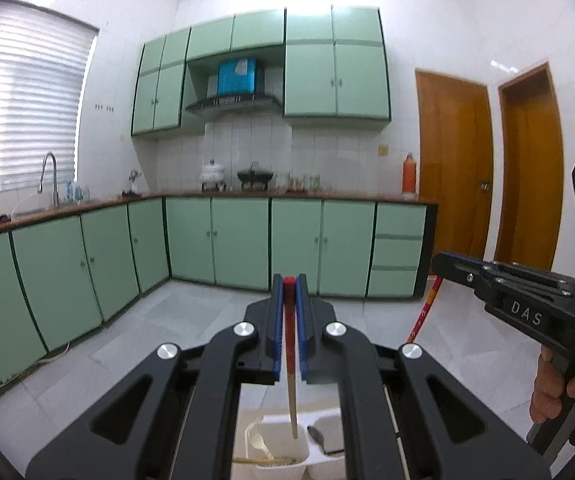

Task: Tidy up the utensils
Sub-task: 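Carry the red chopsticks to the white holder with both tools and lower them in, then open both tools and pull them back from the holder toward the table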

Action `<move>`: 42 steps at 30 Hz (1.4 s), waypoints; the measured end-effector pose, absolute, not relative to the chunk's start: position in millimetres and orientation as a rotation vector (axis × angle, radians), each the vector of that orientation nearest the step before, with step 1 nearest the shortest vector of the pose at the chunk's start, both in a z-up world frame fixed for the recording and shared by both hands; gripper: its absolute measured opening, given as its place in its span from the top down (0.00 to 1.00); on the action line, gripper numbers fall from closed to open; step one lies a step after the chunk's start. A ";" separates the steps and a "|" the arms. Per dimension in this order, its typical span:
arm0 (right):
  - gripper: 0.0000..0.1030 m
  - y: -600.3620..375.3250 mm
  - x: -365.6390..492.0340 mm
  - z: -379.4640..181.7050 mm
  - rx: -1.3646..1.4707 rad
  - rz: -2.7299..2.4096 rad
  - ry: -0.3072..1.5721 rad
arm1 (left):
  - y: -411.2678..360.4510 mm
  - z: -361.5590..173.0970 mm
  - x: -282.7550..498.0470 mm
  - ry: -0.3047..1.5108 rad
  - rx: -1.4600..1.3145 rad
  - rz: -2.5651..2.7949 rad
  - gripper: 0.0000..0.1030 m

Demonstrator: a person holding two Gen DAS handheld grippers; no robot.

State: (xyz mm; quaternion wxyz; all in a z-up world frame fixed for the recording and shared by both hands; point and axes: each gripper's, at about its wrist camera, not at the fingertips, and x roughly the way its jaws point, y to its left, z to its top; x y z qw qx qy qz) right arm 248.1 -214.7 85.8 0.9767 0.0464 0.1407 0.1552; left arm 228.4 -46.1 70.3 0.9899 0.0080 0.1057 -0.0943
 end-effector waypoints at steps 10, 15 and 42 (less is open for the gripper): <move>0.94 -204.0 265.6 36.6 0.097 0.328 0.396 | -35.3 17.7 261.2 0.349 0.044 -0.168 0.94; 0.84 -208.0 258.7 28.8 0.098 0.305 0.418 | -27.3 11.6 254.2 0.366 0.039 -0.165 0.88; 0.16 -221.0 80.5 -58.4 0.094 0.145 0.428 | -6.2 -64.6 81.0 0.397 0.029 -0.116 0.26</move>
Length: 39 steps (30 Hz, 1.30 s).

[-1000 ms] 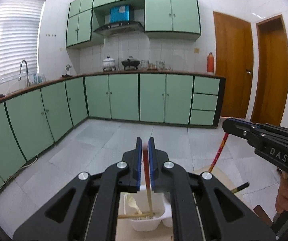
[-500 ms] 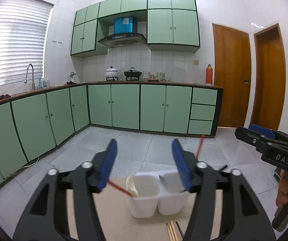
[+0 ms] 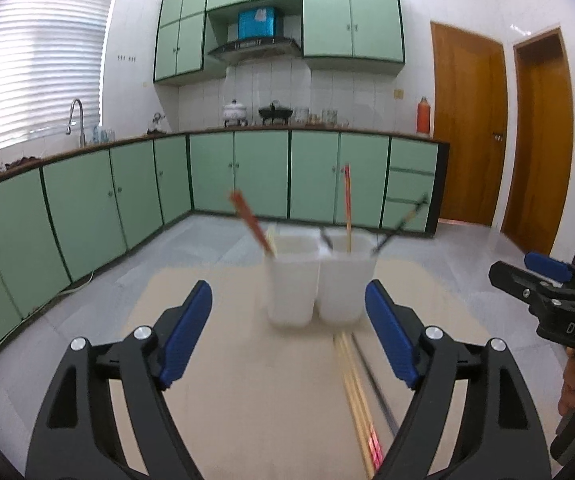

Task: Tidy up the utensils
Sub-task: 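Open both tools and pull them back from the holder toward the table, then grasp a plain wooden chopstick with the left tool while the right tool grasps the black chopstick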

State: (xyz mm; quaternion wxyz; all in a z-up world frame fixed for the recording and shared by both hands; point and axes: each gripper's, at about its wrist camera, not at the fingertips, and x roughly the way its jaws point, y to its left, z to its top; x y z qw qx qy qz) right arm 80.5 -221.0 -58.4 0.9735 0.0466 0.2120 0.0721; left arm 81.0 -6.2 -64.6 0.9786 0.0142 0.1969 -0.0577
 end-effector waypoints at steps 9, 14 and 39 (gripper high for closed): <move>0.20 -207.8 43.3 -115.8 0.083 0.118 0.526 | -4.9 -120.4 50.7 0.510 0.080 -0.102 0.26; 0.32 -203.2 30.8 -139.6 0.101 0.108 0.574 | -5.8 -139.2 37.5 0.529 0.090 -0.100 0.27; 0.81 -152.4 11.0 -193.7 0.029 0.222 0.747 | -10.9 -174.8 16.1 0.648 0.072 -0.123 0.42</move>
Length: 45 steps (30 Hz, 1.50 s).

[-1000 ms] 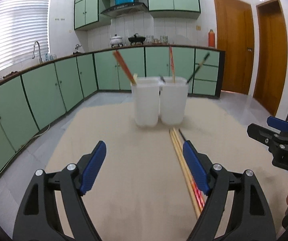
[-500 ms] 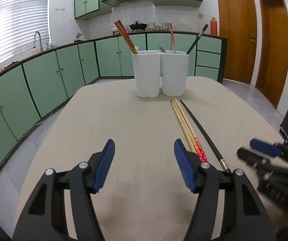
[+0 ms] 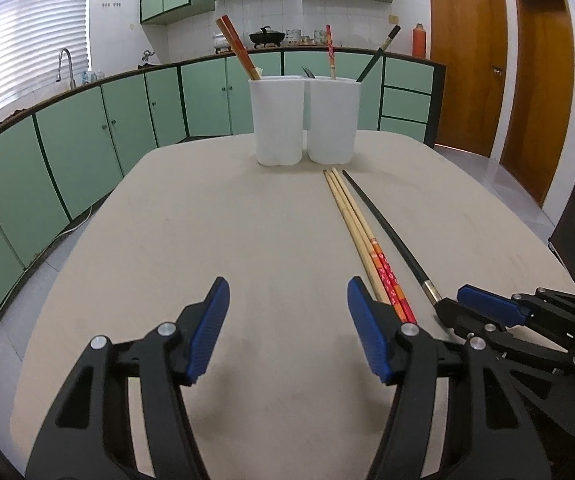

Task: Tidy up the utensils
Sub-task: 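Grasp a plain wooden chopstick with the left tool while the right tool grasps the black chopstick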

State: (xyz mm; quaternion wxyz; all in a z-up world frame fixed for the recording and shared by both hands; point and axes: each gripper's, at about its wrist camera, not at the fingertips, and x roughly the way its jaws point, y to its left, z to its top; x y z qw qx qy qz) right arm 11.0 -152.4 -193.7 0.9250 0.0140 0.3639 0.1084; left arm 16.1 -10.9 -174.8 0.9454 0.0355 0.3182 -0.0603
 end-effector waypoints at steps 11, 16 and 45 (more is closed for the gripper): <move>0.93 -160.3 13.6 -193.3 0.049 0.217 0.754 | -17.5 -181.5 16.7 0.675 0.059 -0.159 0.42; 0.94 -174.0 15.9 -190.8 0.077 0.190 0.746 | -27.9 -186.3 14.5 0.692 0.063 -0.187 0.42; 0.94 -189.1 14.9 -190.0 0.103 0.206 0.729 | -48.8 -200.8 26.8 0.792 0.056 -0.217 0.77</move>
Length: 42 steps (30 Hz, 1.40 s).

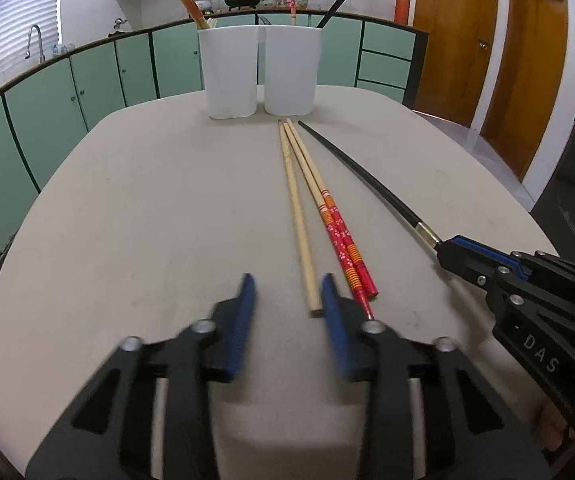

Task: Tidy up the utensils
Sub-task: 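Grasp a plain wooden chopstick with the left tool while the right tool grasps the black chopstick, then lift both chopsticks into the white holder with both tools and release them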

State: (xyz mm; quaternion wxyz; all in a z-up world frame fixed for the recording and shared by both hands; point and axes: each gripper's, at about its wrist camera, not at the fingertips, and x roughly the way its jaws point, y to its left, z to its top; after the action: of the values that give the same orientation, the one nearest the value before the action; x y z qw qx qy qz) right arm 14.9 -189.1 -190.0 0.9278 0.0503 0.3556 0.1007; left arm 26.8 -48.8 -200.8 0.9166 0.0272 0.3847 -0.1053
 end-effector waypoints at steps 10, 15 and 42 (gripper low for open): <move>0.94 -190.1 12.6 -182.0 0.093 0.209 0.712 | -42.8 -184.5 21.8 0.746 0.032 -0.233 0.94; 0.94 -191.5 9.6 -168.9 0.077 0.210 0.682 | -40.5 -165.6 16.3 0.693 0.049 -0.229 0.94; 0.94 -209.9 58.4 -1.7 0.075 0.339 0.472 | -35.8 -12.8 43.3 0.396 0.004 -0.302 0.94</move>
State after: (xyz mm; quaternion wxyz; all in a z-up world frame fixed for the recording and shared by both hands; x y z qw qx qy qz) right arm 58.4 -209.9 -1.7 0.9574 0.0368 0.2324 0.1673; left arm 43.3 -35.8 -12.8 0.9692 0.0021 0.1958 -0.1495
